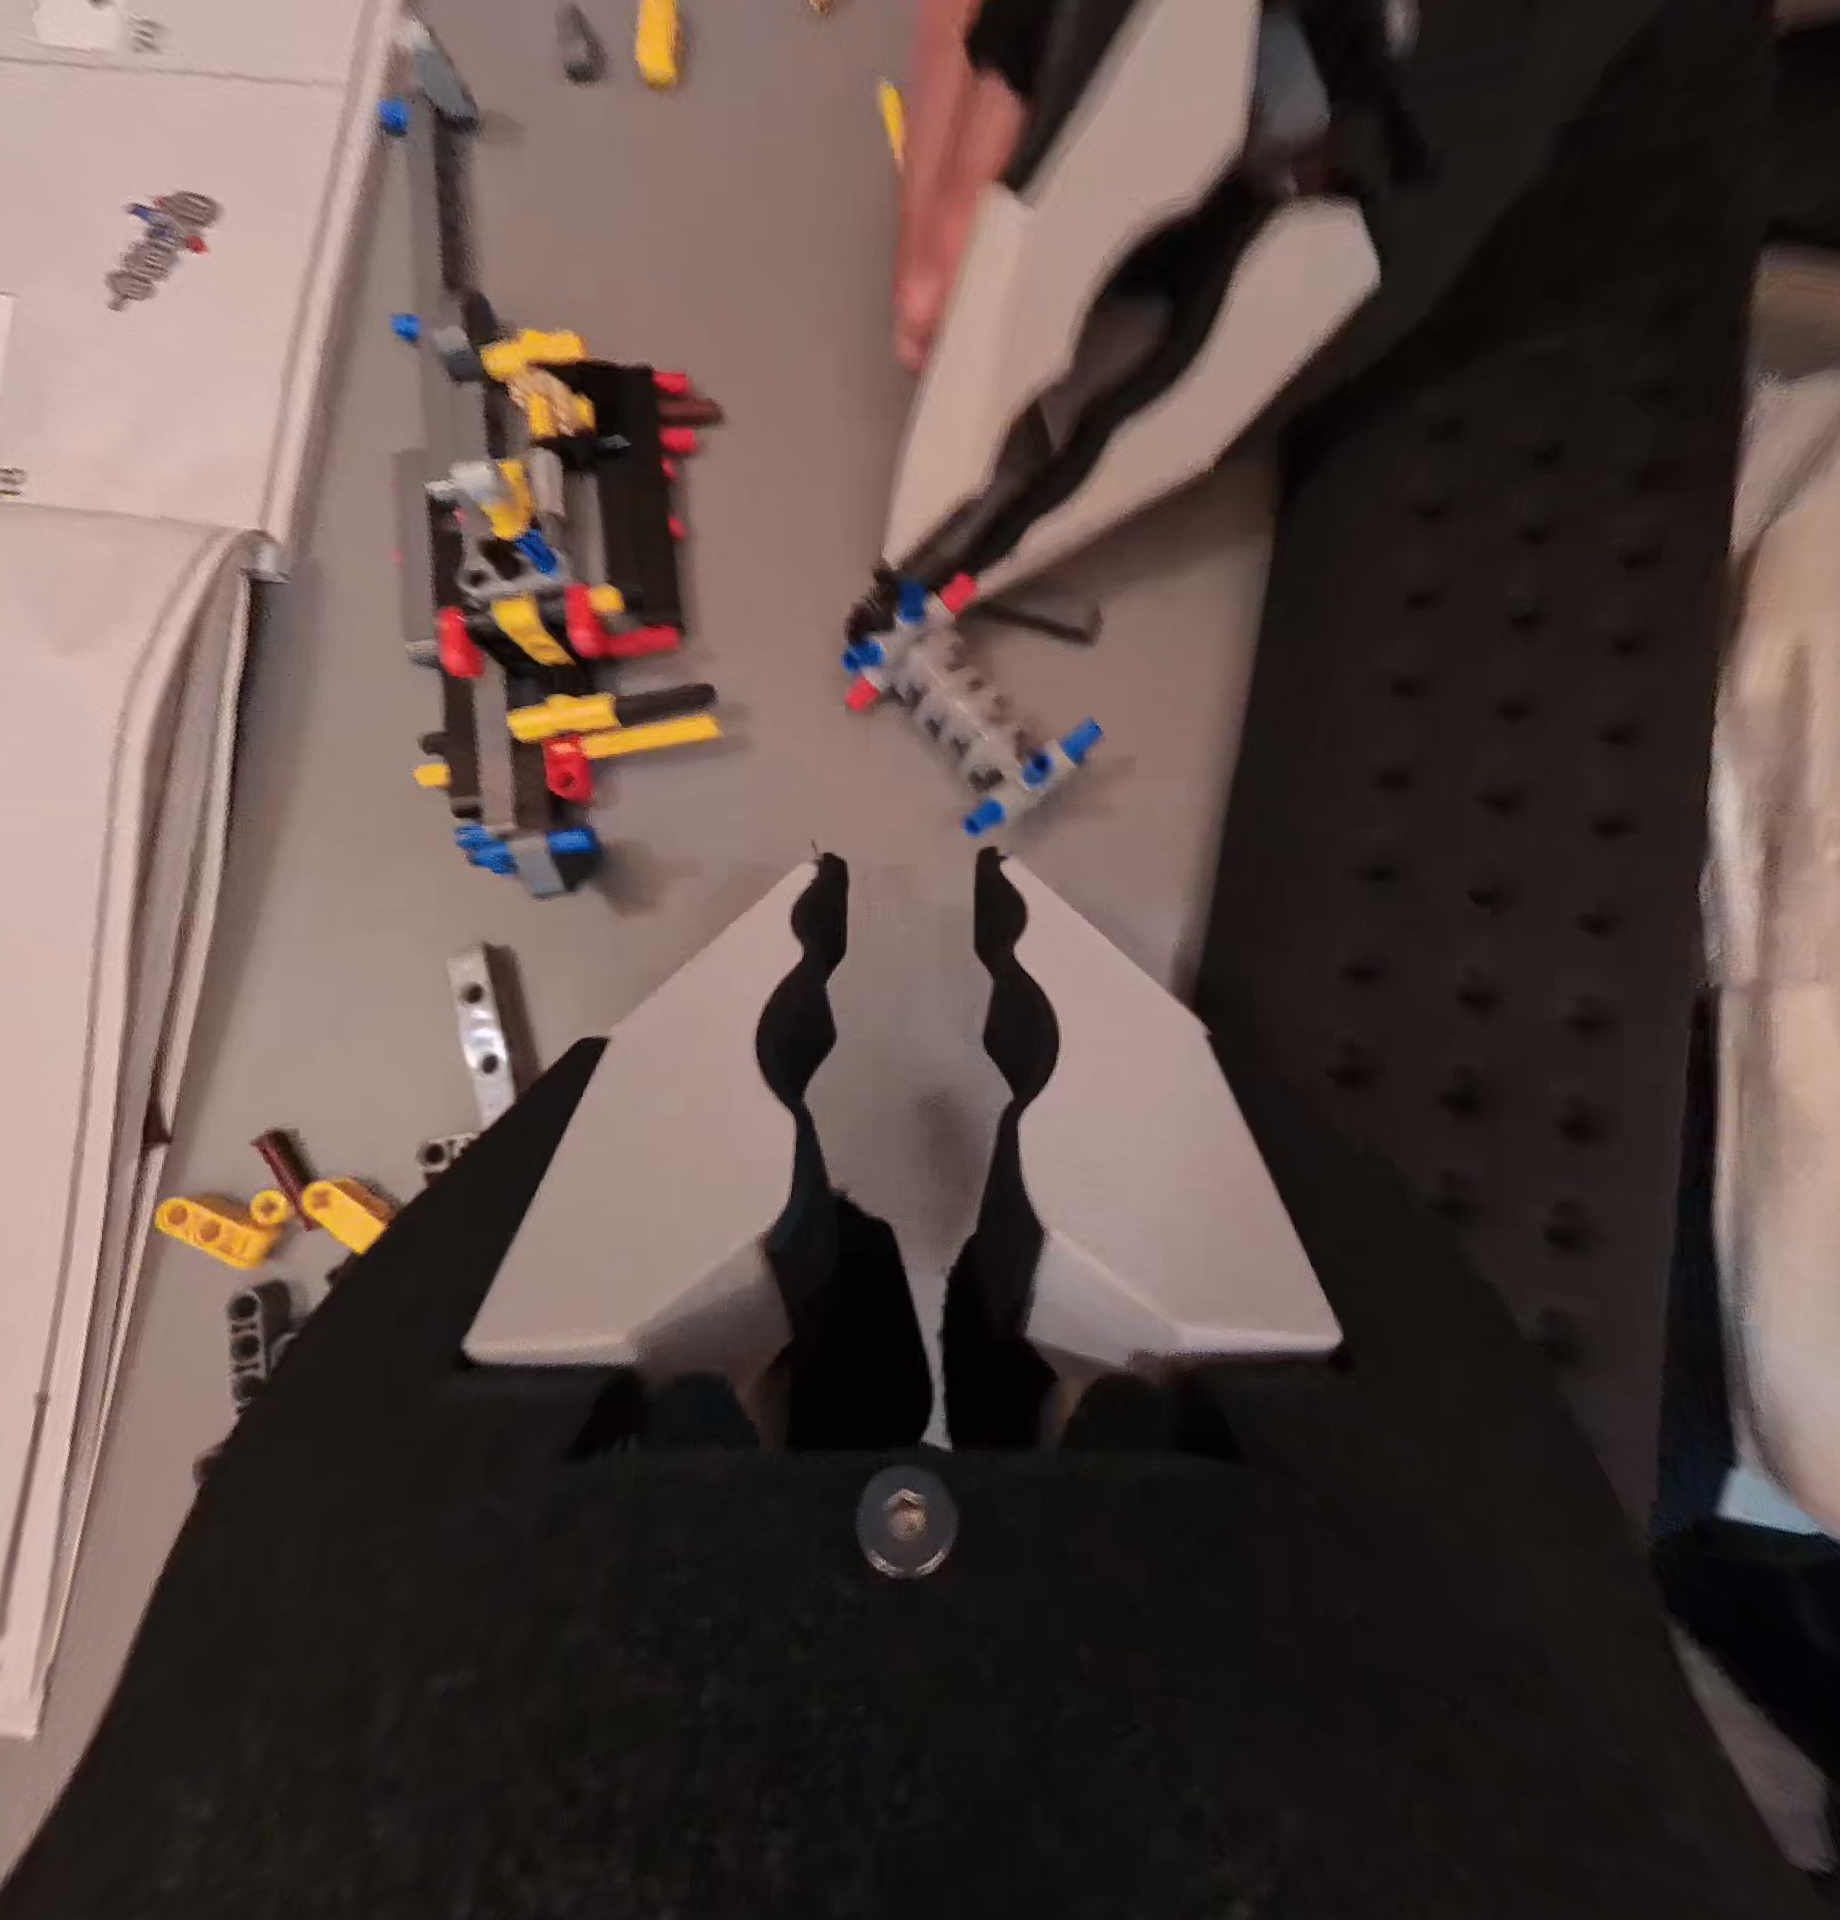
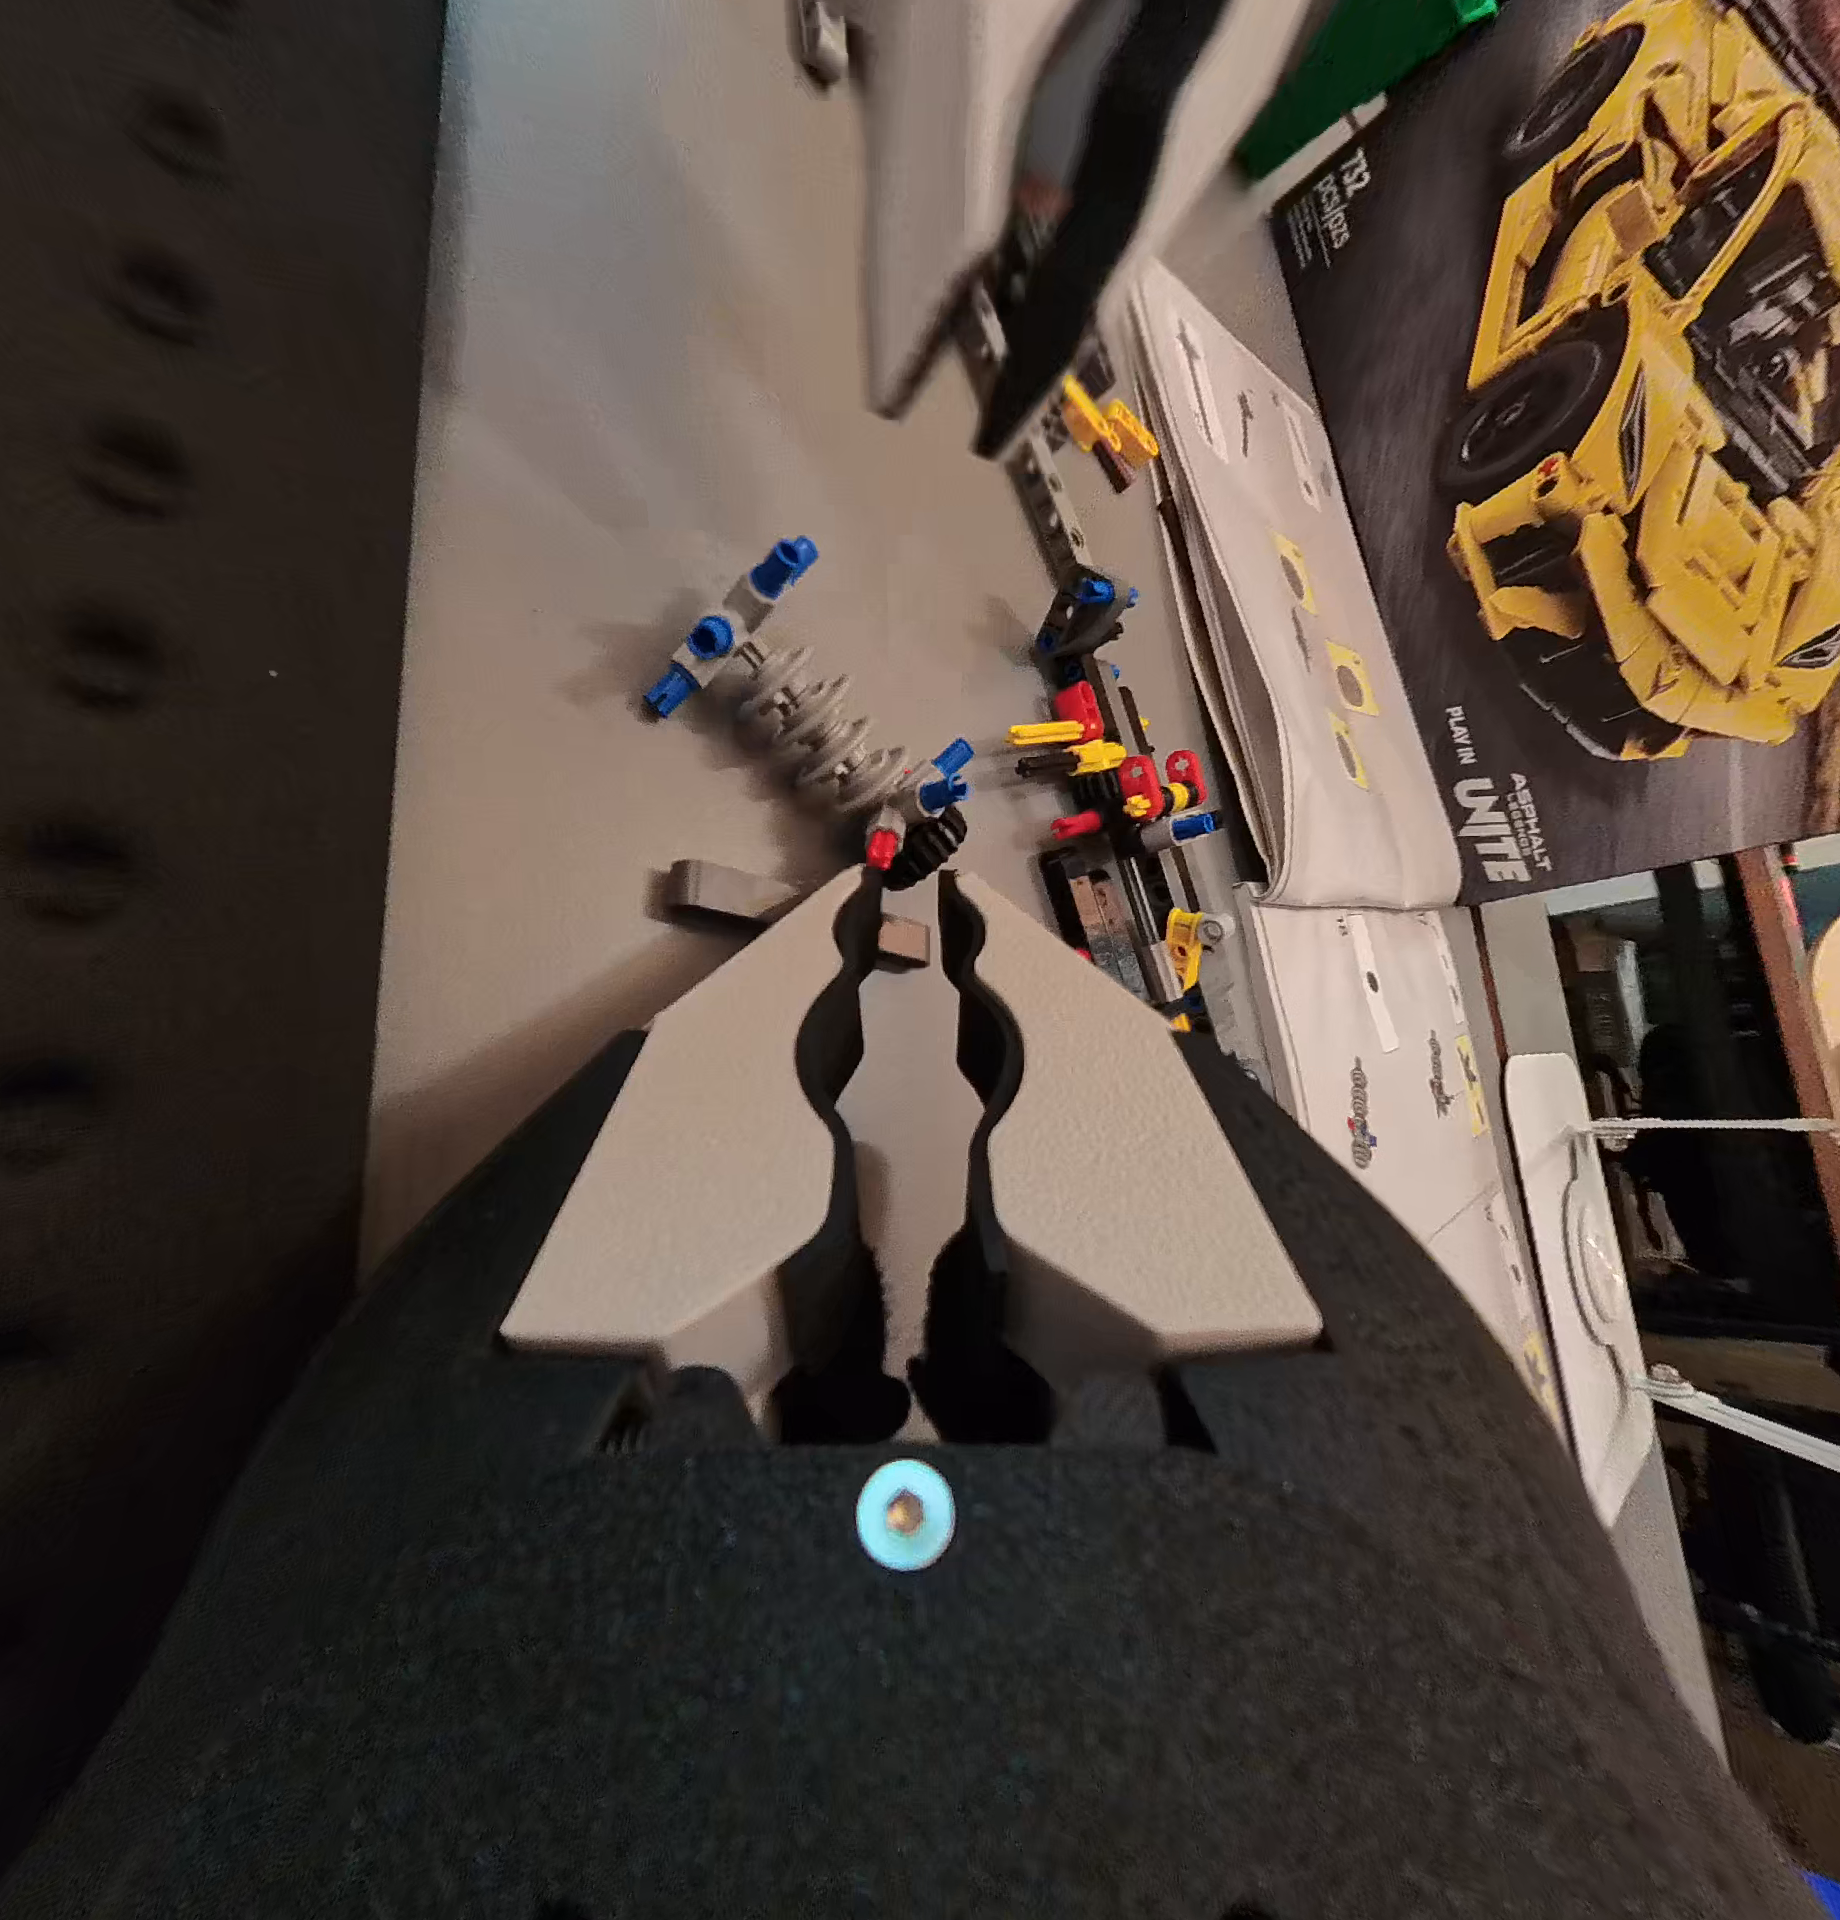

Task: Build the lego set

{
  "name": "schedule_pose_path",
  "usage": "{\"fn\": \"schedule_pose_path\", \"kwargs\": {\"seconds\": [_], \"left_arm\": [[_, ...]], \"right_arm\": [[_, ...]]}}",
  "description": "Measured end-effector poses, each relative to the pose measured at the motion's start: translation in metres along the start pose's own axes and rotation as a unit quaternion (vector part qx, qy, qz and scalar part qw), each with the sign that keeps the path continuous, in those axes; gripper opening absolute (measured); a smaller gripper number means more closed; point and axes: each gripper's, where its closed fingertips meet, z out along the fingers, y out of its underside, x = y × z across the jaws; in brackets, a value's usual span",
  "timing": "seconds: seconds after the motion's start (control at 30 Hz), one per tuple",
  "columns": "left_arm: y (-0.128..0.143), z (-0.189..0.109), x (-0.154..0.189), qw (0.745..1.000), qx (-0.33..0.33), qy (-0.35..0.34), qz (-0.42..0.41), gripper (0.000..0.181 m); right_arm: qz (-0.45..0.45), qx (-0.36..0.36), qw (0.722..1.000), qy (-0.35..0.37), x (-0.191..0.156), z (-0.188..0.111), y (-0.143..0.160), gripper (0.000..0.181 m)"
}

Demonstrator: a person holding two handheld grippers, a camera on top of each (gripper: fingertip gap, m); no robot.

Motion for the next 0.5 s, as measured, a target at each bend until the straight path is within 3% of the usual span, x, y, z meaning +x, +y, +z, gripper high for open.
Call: {"fn": "schedule_pose_path", "kwargs": {"seconds": [0.1,0.17,0.3,0.5], "left_arm": [[0.01,0.014,0.02,0.999,-0.008,-0.014,0.047,0.025],[0.001,0.018,0.027,0.999,0.023,-0.011,0.048,0.023],[-0.019,0.017,0.023,0.998,0.069,-0.008,0.012,0.019],[-0.008,0.021,0.012,0.998,0.056,-0.005,-0.016,0.009]], "right_arm": [[0.017,0.001,1.0,-0.017,-0.001,0.0,0.0,0.012],[0.029,0.002,0.999,-0.032,-0.002,-0.002,-0.001,0.015],[0.062,0.01,0.996,-0.058,-0.003,-0.009,-0.005,0.018],[0.099,0.038,0.992,-0.067,-0.003,-0.016,-0.015,0.017]]}}
